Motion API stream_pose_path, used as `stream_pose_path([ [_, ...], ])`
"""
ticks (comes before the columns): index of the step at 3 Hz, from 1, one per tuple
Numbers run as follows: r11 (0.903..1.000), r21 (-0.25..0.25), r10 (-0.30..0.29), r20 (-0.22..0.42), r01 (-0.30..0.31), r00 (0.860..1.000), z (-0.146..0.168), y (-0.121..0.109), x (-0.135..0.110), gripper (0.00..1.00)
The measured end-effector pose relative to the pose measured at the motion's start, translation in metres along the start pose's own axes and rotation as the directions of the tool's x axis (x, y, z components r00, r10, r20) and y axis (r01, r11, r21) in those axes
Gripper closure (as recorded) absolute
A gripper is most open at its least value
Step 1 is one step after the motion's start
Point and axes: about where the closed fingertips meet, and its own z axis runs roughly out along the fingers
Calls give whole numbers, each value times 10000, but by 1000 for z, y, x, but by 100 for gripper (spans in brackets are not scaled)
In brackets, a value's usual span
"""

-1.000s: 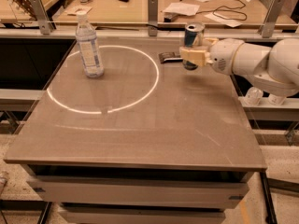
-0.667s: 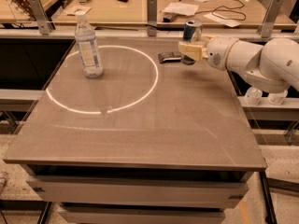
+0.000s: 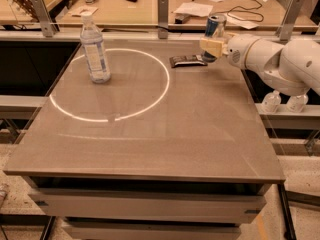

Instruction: Move redbull can near rxbar chocolate

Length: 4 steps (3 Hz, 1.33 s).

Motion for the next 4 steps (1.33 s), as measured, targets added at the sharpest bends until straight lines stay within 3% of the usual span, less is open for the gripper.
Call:
stream_pose_path([
  [2,9991,307,298,-340,-288,9990,0,-29,16,100],
  [4,9999,-67,108,-631,-113,9979,12,-25,35,100],
])
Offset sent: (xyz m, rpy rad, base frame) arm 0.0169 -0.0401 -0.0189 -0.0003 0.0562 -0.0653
